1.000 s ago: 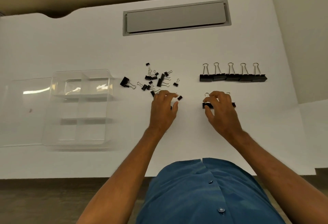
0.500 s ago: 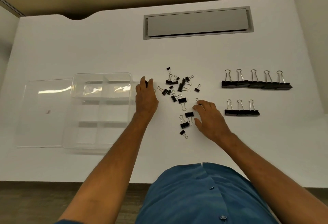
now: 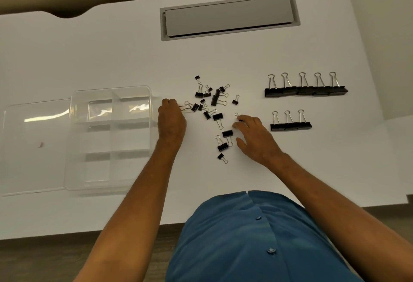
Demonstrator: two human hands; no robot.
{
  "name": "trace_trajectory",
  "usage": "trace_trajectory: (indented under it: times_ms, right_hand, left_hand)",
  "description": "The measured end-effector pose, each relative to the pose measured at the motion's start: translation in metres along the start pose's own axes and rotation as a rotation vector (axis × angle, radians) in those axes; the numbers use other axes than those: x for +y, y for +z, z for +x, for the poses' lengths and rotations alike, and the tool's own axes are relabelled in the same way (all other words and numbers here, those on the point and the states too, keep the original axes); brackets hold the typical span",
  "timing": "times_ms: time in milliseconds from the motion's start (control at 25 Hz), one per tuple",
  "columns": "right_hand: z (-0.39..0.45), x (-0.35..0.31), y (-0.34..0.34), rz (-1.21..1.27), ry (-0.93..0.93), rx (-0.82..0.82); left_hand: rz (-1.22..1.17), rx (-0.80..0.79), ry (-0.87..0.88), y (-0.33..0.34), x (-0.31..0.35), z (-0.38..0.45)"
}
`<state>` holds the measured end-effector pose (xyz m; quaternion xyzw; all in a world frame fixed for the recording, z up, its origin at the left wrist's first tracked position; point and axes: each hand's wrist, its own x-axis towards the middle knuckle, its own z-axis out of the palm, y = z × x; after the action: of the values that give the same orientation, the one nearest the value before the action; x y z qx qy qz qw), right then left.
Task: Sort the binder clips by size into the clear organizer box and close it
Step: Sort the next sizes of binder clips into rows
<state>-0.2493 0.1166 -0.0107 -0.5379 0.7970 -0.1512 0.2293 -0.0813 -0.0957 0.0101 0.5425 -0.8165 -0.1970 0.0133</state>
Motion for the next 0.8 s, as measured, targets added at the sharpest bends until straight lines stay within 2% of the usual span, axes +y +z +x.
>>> trace_trajectory:
  times_ms: [200, 360, 440, 600, 800]
  right_hand:
    - [-0.018, 0.016, -0.007, 0.134, -0.056, 0.018]
    - [-0.041, 0.044, -0.024, 0.070, -0.009, 0.299]
    - [-0.049, 0.068, -0.032, 0.006, 0.032, 0.357]
    - [-0.053, 0.109, -0.043, -0.105, 0.047, 0.266]
    - [-0.050, 0.135, -0.046, -0.084, 0.053, 0.278]
  left_hand:
    - [-0.291, -0.023, -0.011, 0.000, 0.039, -0.063]
    - [-0.354, -0.127, 0.125, 0.030, 0.092, -0.104]
    - [-0.351, -0.166, 0.188, 0.047, 0.119, -0.115]
    - [-0.335, -0.210, 0.223, 0.075, 0.161, -0.117]
    - [-0.283, -0.212, 0.098, 0.096, 0.188, -0.101]
